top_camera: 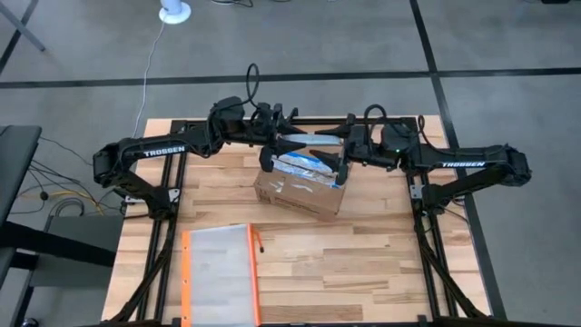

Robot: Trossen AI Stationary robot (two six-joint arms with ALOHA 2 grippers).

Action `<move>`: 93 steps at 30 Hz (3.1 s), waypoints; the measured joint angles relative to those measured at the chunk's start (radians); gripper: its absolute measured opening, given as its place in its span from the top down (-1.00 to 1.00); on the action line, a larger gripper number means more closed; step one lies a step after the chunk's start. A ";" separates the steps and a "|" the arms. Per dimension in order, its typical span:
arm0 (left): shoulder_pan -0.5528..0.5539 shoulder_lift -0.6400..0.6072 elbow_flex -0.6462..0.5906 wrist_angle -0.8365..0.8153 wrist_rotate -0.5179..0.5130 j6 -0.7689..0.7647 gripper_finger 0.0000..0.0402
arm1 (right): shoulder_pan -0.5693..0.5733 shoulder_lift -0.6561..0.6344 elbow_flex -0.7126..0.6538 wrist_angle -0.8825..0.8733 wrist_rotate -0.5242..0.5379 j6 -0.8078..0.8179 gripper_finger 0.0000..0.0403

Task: Unpack boxes
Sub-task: Open the cardboard box with the silver cutter

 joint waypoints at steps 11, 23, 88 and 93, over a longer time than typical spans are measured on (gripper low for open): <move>0.000 0.000 0.000 0.001 0.017 -0.005 0.37 | -0.001 0.001 0.000 -0.010 0.001 -0.007 0.11; -0.008 0.002 0.000 -0.006 0.014 -0.012 0.31 | -0.011 -0.020 0.000 -0.069 -0.019 -0.054 0.44; -0.287 0.000 0.001 -0.555 -0.504 -0.015 -0.25 | 0.347 -0.422 -0.240 -1.045 0.473 0.461 0.44; -0.346 0.000 0.000 -0.610 -0.603 -0.009 -0.25 | 0.324 -0.417 -0.240 -1.029 0.442 0.471 0.44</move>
